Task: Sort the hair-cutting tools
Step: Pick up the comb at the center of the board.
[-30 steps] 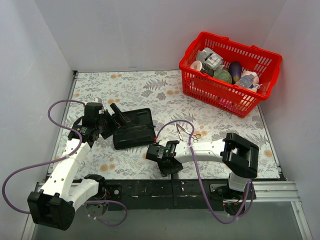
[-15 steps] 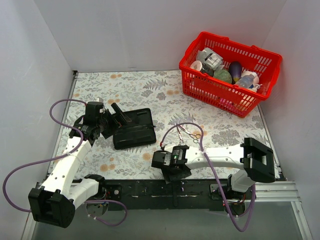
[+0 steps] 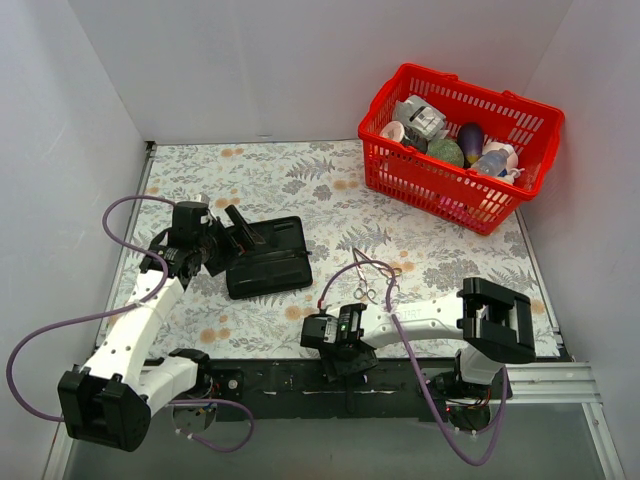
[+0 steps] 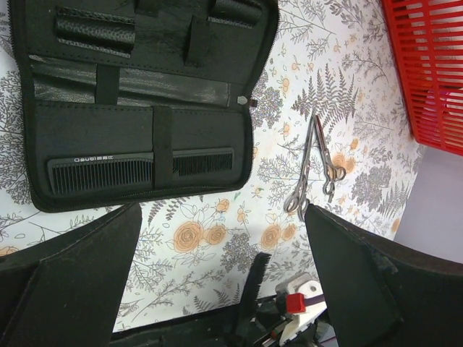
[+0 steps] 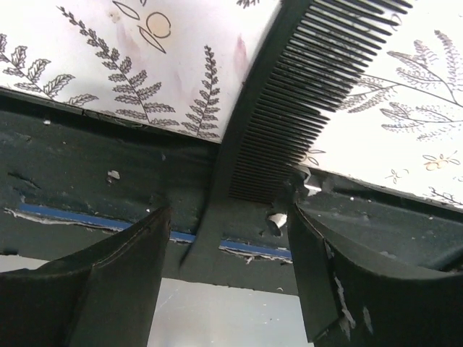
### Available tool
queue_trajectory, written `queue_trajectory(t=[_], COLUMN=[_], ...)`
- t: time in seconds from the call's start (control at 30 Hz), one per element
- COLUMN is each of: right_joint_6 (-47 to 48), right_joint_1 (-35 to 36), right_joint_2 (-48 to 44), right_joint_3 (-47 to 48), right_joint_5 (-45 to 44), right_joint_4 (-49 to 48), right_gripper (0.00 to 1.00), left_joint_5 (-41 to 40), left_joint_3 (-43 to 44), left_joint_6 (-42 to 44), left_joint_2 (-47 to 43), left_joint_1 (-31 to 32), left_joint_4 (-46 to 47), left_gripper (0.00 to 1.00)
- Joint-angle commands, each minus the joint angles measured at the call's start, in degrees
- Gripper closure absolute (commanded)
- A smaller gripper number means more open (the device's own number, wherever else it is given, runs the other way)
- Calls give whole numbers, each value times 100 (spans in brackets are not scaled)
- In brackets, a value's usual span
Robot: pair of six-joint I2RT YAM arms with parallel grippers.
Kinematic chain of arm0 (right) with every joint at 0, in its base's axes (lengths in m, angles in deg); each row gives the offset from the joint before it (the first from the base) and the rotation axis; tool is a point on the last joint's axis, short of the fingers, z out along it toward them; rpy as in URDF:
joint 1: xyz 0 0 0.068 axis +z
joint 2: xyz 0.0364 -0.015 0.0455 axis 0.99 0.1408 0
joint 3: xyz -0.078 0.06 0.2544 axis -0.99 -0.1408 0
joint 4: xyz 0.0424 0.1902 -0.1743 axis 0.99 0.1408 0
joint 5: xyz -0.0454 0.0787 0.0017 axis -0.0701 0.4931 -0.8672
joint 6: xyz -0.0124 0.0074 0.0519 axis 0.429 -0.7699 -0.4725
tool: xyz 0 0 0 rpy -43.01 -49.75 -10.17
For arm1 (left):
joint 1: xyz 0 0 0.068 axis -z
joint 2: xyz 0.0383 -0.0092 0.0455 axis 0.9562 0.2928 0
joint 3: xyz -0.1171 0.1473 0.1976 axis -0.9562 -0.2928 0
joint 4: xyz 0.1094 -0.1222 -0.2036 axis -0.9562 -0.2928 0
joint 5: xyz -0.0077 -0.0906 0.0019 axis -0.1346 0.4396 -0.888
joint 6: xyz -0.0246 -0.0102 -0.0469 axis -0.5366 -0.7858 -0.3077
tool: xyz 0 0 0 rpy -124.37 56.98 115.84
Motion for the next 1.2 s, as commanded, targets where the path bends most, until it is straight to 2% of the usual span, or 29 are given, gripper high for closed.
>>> queue_trajectory(t=[0.0, 0.17, 0.3, 0.33, 0.43, 0.5, 0.6, 0.7, 0.8, 1.0, 1.17], right_joint_6=[25, 61, 8, 8, -18, -62, -71, -88, -36, 78, 52], right_joint_1=[32, 23, 23, 23, 23, 23, 23, 23, 23, 84, 120], right_joint_2=[281, 396, 457, 483, 466, 457, 475, 457, 501, 598, 98], right_joint_3=[198, 110, -22, -22, -5, -13, -40, -13, 83, 653, 1199], right_joint_5=[124, 264, 450, 441, 397, 388, 397, 335, 283, -208, -884], right_joint_4=[-129, -146, -296, -287, -243, -261, -252, -208, -103, 563, 1180], right_gripper=[28, 29, 37, 46, 59, 61, 70, 81, 98, 99, 99], left_joint_5=[119, 110, 233, 233, 216, 233, 259, 259, 242, 373, 540], left_joint_3=[278, 129, -21, -12, 40, 84, 146, 164, 146, 251, 418], left_joint_6=[167, 115, 35, 61, 132, 141, 141, 132, 114, 175, 193], left_joint_2=[146, 208, 163, 172, 260, 339, 383, 366, 348, 418, 392], left_joint_1=[-15, -6, -6, -6, -6, -6, -6, -6, -15, -6, -6], left_joint_4=[10, 141, 238, 230, 212, 221, 247, 238, 256, 256, 238], left_gripper=[2, 2, 2, 2, 2, 2, 2, 2, 2, 2, 2])
